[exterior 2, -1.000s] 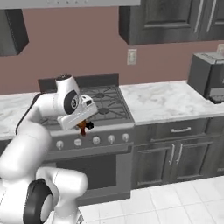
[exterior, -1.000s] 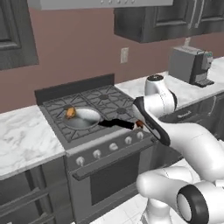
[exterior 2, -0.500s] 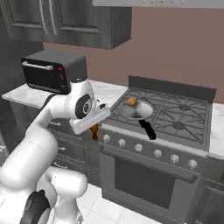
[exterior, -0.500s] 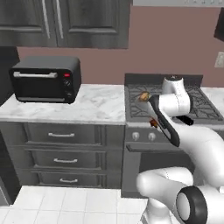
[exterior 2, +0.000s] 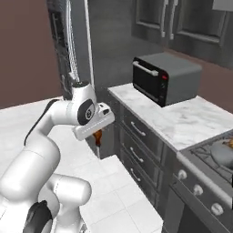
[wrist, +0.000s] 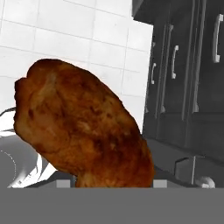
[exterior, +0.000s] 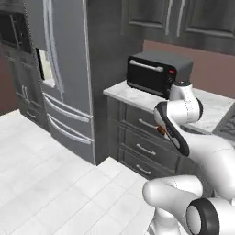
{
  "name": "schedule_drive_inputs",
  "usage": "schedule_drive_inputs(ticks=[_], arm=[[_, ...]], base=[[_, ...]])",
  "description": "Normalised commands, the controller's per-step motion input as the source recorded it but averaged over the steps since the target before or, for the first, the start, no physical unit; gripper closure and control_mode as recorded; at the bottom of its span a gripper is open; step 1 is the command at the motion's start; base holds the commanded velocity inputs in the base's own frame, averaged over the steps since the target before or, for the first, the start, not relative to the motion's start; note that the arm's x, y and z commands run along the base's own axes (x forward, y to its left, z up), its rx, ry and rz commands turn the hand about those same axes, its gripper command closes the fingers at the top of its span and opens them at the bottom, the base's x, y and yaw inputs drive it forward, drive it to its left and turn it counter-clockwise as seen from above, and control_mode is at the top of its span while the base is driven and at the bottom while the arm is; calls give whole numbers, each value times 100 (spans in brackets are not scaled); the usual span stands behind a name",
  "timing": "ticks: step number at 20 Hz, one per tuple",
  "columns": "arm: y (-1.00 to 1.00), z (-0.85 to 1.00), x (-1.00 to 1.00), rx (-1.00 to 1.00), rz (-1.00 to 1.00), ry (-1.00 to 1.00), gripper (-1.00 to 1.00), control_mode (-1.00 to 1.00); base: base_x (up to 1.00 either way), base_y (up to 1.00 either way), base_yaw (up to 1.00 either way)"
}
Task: Take the chicken drumsticks from the pan and place one on each plate on the dining counter.
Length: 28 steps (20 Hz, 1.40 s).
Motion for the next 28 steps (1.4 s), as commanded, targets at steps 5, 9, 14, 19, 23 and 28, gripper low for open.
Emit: schedule_drive_inputs(ticks=[5,9,14,19,23,28], arm=[[0,0,0,0,0,0,100,100],[0,0,0,0,0,0,100,100],[0,0,0,0,0,0,100,100],[0,0,0,0,0,0,100,100],[0,0,0,0,0,0,100,100],[0,0,0,0,0,0,100,100]], base=[[-6,0,100],[-4,0,100],[-4,0,100],[-1,0,100],[6,-7,100],[41,-32,75]])
